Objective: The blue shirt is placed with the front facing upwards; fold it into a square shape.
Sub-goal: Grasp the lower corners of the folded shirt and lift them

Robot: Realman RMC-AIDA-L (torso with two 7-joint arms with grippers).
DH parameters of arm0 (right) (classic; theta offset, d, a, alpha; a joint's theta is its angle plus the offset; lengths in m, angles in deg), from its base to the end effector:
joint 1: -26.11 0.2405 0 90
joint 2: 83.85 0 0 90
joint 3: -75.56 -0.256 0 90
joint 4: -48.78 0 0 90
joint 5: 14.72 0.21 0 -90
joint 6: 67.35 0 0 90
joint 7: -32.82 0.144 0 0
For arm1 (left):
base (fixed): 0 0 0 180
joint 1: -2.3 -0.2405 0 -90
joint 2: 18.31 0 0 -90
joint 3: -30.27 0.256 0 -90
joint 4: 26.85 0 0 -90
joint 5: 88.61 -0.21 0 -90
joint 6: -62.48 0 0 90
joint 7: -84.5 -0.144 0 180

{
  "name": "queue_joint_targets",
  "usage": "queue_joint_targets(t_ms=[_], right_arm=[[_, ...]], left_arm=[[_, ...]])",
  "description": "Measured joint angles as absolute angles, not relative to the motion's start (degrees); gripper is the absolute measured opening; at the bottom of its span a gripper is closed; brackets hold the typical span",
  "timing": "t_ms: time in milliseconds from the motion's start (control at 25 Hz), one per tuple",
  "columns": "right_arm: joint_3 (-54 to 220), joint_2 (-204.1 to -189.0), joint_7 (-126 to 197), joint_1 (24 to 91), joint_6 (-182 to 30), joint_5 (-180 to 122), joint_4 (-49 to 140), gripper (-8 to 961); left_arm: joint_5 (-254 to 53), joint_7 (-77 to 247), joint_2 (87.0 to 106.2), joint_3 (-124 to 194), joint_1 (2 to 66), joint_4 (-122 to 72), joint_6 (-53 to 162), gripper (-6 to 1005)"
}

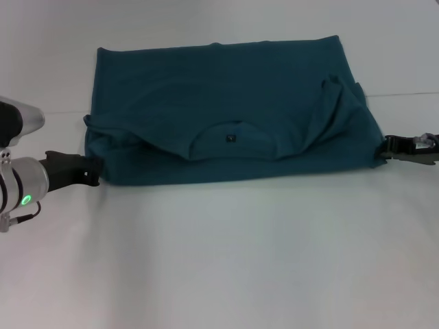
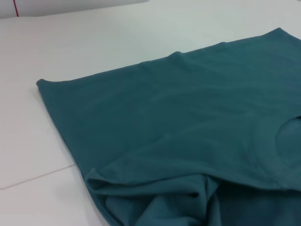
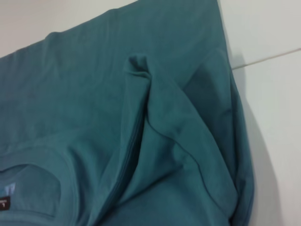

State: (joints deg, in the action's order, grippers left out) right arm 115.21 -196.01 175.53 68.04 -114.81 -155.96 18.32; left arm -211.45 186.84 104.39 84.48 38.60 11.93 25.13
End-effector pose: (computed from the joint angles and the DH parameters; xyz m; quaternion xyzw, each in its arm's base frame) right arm 0.3240 0.4322 0.0492 -0.6936 0.6119 0.0975 0.3674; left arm -0.2764 0.4237 -0.0187 -0.8524 -0.3332 -0.0678 0.3972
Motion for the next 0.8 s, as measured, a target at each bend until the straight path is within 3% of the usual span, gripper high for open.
queue_joint_targets(t_ms=[360, 640, 800], right_arm=[[115.06, -195.14, 173.73, 65.05, -118.73, -147.89, 14.72, 66], [114.88, -192.15, 174.51, 66.53, -120.83, -144.22, 12.72, 65], [114.86, -191.55, 175.25, 66.14, -123.41, -143.22, 11.57, 61]], left_arm=[[-211.26, 187.57, 104.62, 84.37, 38.60, 14.75, 23.28, 26], [-211.12, 189.81, 103.01, 84.21, 41.33, 17.08, 21.92, 26], [-211.16, 191.22, 102.58, 83.60, 41.27, 17.60, 19.99, 26]])
